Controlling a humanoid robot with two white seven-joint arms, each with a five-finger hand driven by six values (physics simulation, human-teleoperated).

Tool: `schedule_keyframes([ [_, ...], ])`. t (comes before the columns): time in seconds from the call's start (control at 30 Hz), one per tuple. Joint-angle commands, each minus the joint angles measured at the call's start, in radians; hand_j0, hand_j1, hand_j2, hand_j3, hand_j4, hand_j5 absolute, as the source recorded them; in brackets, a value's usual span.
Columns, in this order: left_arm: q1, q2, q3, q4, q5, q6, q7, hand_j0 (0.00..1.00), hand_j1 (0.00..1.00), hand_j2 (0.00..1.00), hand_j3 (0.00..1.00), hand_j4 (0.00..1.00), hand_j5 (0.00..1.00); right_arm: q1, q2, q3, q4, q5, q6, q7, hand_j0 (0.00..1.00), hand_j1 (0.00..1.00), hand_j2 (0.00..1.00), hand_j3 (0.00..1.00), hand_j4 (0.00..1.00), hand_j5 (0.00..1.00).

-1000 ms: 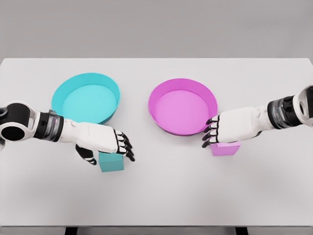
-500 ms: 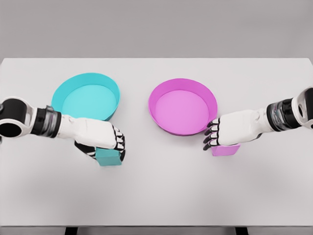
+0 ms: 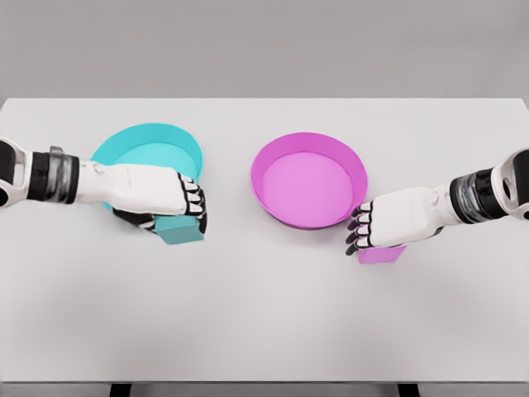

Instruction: Place the blocks in the corresponding plates according to their colors

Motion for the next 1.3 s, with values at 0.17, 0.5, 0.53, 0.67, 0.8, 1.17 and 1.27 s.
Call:
schedule_keyframes([
  [0.17, 0.048, 0.030, 0.144, 0.019, 0.022, 0.004, 0.001, 0.48, 0.48, 0.48, 0.48, 0.48, 0.48, 0.000, 0.001, 0.008, 0.001, 0.015, 0.002, 0.000, 1.00, 1.00, 1.00, 1.00, 1.00, 1.00],
  [0.5, 0.060, 0.014, 0.197, 0.168, 0.022, 0.004, 0.001, 0.49, 0.49, 0.49, 0.49, 0.49, 0.49, -0.003, 0.007, 0.008, 0.001, 0.016, 0.002, 0.000, 0.90, 0.90, 0.90, 0.90, 0.90, 0.90],
  [0.53, 0.058, 0.007, 0.197, 0.182, 0.023, 0.004, 0.001, 0.49, 0.49, 0.49, 0.49, 0.49, 0.49, -0.003, 0.007, 0.008, 0.001, 0.016, 0.002, 0.000, 0.87, 0.87, 0.87, 0.87, 0.87, 0.87],
  [0.67, 0.060, -0.019, 0.210, 0.228, 0.022, 0.004, 0.001, 0.49, 0.49, 0.49, 0.49, 0.49, 0.49, -0.003, 0.007, 0.008, 0.001, 0.016, 0.002, 0.000, 0.79, 0.79, 0.79, 0.79, 0.79, 0.79],
  [0.8, 0.061, -0.065, 0.210, 0.309, 0.020, 0.004, 0.001, 0.49, 0.49, 0.49, 0.49, 0.49, 0.49, -0.003, 0.007, 0.008, 0.001, 0.015, 0.002, 0.000, 0.66, 0.66, 0.66, 0.66, 0.66, 0.66],
  [1.17, 0.060, -0.167, 0.207, 0.474, 0.012, 0.004, -0.002, 0.51, 0.51, 0.51, 0.51, 0.51, 0.51, -0.005, 0.015, 0.005, 0.007, 0.005, 0.002, 0.000, 0.59, 0.59, 0.59, 0.59, 0.59, 0.59],
  [1.27, 0.060, -0.179, 0.205, 0.504, 0.009, 0.004, -0.004, 0.51, 0.51, 0.51, 0.51, 0.51, 0.51, -0.008, 0.015, 0.003, 0.007, -0.008, 0.002, 0.000, 0.59, 0.59, 0.59, 0.59, 0.59, 0.59],
])
